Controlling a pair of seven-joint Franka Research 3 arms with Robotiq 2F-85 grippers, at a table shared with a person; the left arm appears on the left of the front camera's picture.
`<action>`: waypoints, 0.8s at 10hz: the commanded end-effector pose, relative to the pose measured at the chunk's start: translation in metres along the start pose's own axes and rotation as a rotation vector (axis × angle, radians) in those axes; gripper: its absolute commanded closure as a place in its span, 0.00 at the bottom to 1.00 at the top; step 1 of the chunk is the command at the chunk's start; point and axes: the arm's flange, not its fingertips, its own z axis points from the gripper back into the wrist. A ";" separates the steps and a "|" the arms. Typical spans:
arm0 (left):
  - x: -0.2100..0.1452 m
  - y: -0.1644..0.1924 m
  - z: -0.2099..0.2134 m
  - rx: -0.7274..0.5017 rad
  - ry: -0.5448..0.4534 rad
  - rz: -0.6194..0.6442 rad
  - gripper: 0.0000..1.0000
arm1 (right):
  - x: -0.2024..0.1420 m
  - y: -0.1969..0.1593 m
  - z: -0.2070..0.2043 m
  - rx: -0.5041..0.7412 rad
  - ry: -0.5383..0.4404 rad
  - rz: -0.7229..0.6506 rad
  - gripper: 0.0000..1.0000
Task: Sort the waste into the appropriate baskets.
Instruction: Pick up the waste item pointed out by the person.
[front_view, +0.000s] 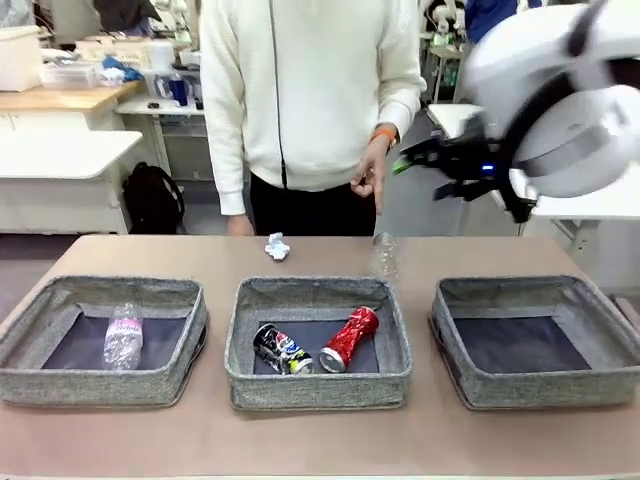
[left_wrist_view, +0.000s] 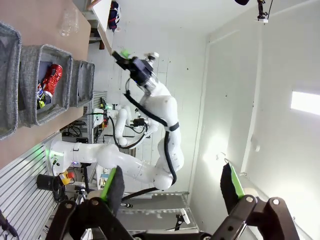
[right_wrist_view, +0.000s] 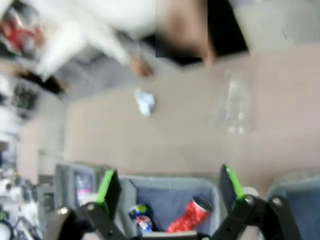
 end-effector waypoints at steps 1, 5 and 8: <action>-0.002 -0.003 0.000 -0.026 0.003 -0.028 0.00 | 0.023 -0.017 -0.007 -0.119 0.250 0.110 0.00; -0.002 -0.003 0.000 -0.026 0.003 -0.028 0.00 | 0.000 -0.023 -0.044 -0.292 0.285 0.104 0.00; -0.002 -0.003 0.000 -0.026 0.003 -0.028 0.00 | 0.038 -0.018 -0.067 -0.287 0.282 0.028 0.00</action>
